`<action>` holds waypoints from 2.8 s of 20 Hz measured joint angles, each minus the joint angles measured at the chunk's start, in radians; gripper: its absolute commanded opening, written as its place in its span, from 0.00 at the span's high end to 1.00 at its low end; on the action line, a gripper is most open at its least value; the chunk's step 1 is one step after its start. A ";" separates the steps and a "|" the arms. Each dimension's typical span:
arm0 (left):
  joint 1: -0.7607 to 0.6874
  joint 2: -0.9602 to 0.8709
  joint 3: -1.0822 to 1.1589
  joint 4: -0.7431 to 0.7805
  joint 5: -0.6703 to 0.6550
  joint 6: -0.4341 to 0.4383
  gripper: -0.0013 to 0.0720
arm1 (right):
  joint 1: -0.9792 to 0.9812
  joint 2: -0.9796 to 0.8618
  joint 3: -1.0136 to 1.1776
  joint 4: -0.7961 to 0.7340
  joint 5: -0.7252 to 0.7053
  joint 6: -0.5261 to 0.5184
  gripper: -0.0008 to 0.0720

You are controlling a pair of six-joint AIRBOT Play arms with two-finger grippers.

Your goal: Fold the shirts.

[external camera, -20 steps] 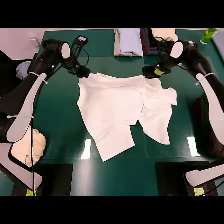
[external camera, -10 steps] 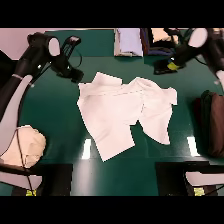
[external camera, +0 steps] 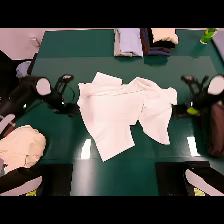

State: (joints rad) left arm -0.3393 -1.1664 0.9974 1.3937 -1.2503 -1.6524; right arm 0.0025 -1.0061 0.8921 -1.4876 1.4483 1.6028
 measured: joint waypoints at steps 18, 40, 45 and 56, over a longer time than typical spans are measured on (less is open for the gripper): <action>-0.002 0.047 -0.138 -0.111 0.074 -0.015 0.31 | 0.115 -0.037 -0.325 0.132 -0.165 0.047 0.96; -0.171 -0.112 -0.187 -0.247 0.308 -0.036 0.95 | 0.143 0.095 -0.315 0.100 -0.179 0.092 0.96; -0.153 0.007 0.027 -0.106 0.217 -0.037 0.95 | 0.143 0.098 -0.143 0.099 -0.138 0.089 0.96; -0.041 0.407 0.885 0.252 0.088 -0.044 0.95 | 0.143 0.256 0.787 -0.080 -0.071 0.077 0.96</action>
State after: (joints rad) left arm -0.3801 -0.7597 1.8824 1.6459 -1.1622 -1.6966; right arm 0.1455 -0.7498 1.6787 -1.5677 1.3773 1.6802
